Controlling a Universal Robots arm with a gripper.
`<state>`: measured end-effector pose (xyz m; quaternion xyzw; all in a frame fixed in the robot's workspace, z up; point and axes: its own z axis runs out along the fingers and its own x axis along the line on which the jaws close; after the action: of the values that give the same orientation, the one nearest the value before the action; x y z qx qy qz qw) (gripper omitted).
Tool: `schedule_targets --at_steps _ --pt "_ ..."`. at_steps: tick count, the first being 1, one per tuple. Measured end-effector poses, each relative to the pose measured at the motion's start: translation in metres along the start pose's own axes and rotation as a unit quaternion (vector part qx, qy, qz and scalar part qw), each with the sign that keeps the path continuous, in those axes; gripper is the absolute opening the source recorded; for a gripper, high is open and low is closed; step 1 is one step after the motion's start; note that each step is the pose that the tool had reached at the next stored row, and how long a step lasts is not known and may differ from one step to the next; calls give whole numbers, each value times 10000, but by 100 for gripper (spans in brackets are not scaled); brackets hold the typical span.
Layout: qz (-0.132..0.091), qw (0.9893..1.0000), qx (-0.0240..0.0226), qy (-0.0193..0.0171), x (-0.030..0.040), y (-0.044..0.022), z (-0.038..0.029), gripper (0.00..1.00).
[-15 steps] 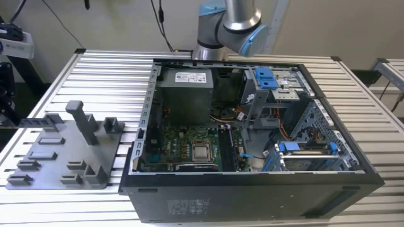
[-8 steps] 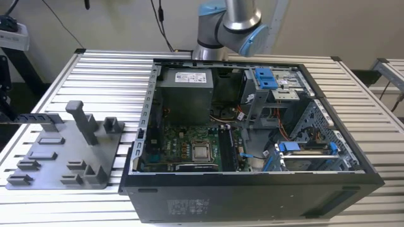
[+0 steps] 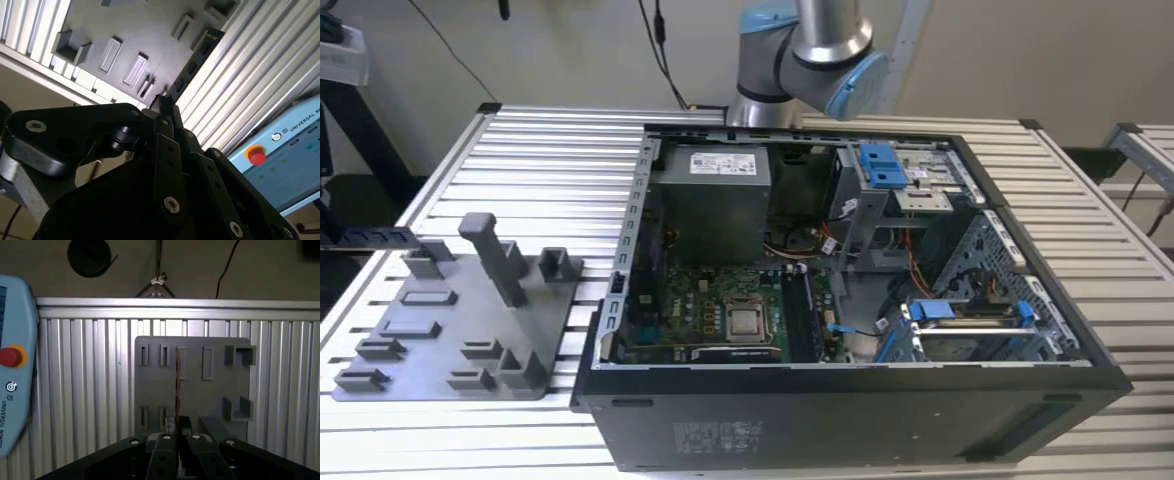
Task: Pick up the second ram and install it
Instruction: 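Pick up the second ram and move it above second insertion slot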
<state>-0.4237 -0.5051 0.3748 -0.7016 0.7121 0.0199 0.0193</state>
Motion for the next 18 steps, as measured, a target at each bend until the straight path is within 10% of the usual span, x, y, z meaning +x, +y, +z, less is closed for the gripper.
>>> schedule_targets --at_steps 18 --pt "-1 10000 -1 1 -8 -8 -151 14"
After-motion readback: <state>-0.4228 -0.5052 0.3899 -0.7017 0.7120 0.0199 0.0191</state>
